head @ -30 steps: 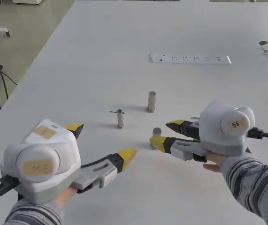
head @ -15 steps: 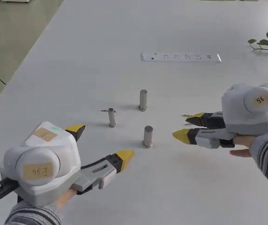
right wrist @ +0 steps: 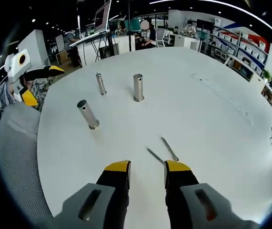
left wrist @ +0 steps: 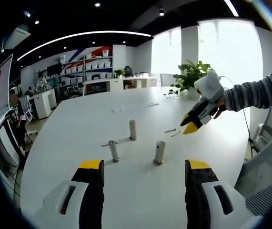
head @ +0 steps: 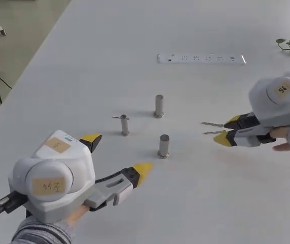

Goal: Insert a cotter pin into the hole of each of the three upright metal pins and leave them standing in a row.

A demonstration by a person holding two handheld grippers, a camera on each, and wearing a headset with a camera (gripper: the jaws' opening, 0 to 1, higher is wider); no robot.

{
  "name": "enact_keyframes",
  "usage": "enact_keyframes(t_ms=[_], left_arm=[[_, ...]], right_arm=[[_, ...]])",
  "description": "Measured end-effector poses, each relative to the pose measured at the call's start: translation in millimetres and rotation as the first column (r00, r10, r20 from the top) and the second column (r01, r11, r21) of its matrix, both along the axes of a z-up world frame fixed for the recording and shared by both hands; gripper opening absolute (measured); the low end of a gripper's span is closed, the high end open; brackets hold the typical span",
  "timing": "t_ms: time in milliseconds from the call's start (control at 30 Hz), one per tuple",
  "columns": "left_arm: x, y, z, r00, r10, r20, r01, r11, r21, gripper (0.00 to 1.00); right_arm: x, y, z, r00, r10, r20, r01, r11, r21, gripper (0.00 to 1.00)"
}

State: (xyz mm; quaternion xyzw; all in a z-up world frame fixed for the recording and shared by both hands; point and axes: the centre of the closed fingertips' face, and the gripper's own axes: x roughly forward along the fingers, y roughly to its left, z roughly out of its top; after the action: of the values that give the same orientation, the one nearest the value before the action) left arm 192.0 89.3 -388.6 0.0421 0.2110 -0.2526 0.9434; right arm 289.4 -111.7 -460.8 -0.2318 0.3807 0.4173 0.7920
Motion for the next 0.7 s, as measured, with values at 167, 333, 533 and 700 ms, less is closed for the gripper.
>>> enact_keyframes(t_ms=[167,333,533,700], left_arm=[[-0.9,0.4,-1.5,1.000,-0.002,-0.003,0.002,1.000,0.003,0.66],[-1.2,1.2,-4.0,1.000,-0.001,-0.007,0.001,1.000,0.009,0.65],[-1.4,1.3,-5.7,1.000,-0.006,-0.012,0.006,1.000,0.011,0.63],[0.0,3.7,-7.7,1.000,-0.001,-0.015,0.001,1.000,0.016,0.63]], right_arm=[[8.2,-4.8,-6.1,0.999,0.050,-0.001,-0.050,0.996,-0.076,0.20],[12.3,-6.2,-15.3,0.997,0.072,-0.020,-0.074,0.991,-0.110,0.16],[14.2,-8.3,-23.5,0.991,0.125,-0.047,-0.131,0.977,-0.166,0.11],[15.6,-9.4,-27.3,0.979,0.198,-0.051,-0.205,0.952,-0.229,0.10]])
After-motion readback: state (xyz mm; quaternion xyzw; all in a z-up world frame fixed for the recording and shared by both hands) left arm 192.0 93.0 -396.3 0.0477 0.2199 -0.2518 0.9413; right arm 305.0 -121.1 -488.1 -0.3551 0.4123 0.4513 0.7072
